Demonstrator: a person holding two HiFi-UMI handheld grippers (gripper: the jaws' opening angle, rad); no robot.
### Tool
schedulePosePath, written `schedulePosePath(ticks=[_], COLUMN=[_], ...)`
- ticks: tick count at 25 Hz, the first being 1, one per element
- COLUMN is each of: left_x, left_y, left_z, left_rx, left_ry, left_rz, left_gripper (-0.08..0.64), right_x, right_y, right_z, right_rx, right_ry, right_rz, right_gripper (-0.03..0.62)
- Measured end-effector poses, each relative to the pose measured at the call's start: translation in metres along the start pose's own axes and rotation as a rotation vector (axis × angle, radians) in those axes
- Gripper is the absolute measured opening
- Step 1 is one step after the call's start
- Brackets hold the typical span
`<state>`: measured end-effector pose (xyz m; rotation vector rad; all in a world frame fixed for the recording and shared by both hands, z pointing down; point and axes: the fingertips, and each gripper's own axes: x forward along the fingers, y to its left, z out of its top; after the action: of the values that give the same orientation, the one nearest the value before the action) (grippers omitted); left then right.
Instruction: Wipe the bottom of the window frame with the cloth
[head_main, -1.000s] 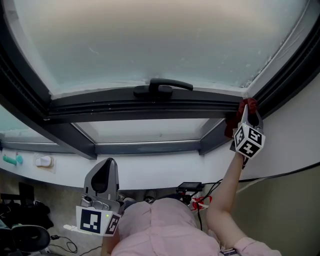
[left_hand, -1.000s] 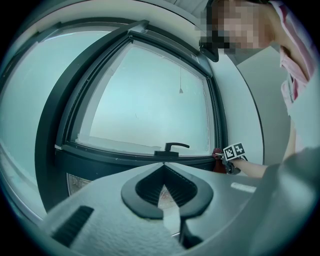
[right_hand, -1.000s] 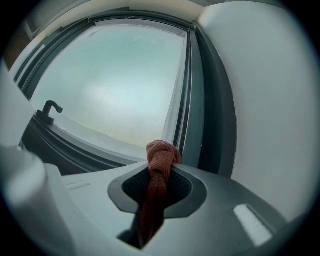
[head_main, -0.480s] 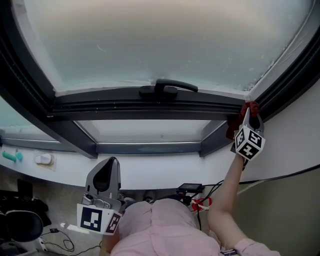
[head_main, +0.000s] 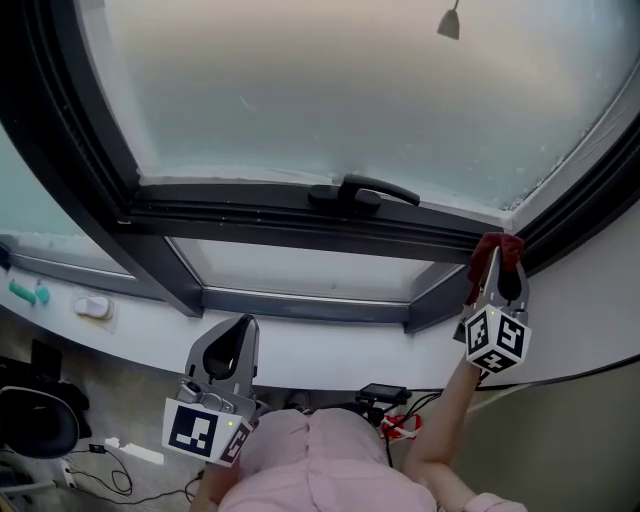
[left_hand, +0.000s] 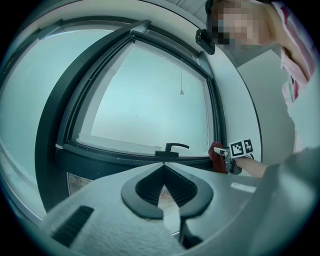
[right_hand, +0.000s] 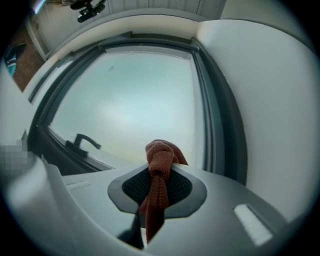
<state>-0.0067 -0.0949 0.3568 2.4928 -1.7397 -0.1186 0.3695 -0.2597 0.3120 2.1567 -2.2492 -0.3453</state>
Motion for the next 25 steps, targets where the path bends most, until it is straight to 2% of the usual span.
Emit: schedulePosePath(ticks=[6,14,17,19,25], left_x=[-0.006,-0.025,-0.031,-0.035,-0.036], left_y=[0.003,0.022,0.035,0.041,0.055], left_z=[0.002,-0.002,0.001,0.002,0.002], left_rx=[0.004,-0.013,-0.014,-0.015,-0.023], left_ry=[-0.004,0.006,0.005,0.008,0.012], left_rz=[0.002,0.041,0.064,0.072,0.067], left_gripper=[-0.005,-0.005,-0.005,-0.005,-0.005], right_x=[-0.016,-0.018,-0.009,-0.004,-0.001], right_y=[0.129,0.250,0.276,0.282,0.284], right_z=[0.026,0.017,0.003,-0.009,-0.009], right_rx=[0.003,-0.040,-0.056,-0.049,-0.054], right_ry=[-0.049,0.022,0.083,0.129,0.113], right_rz=[0.279,0.476,0.508,0.496,0.460], right_gripper=[0.063,0.063,0.063,0.063,0.064])
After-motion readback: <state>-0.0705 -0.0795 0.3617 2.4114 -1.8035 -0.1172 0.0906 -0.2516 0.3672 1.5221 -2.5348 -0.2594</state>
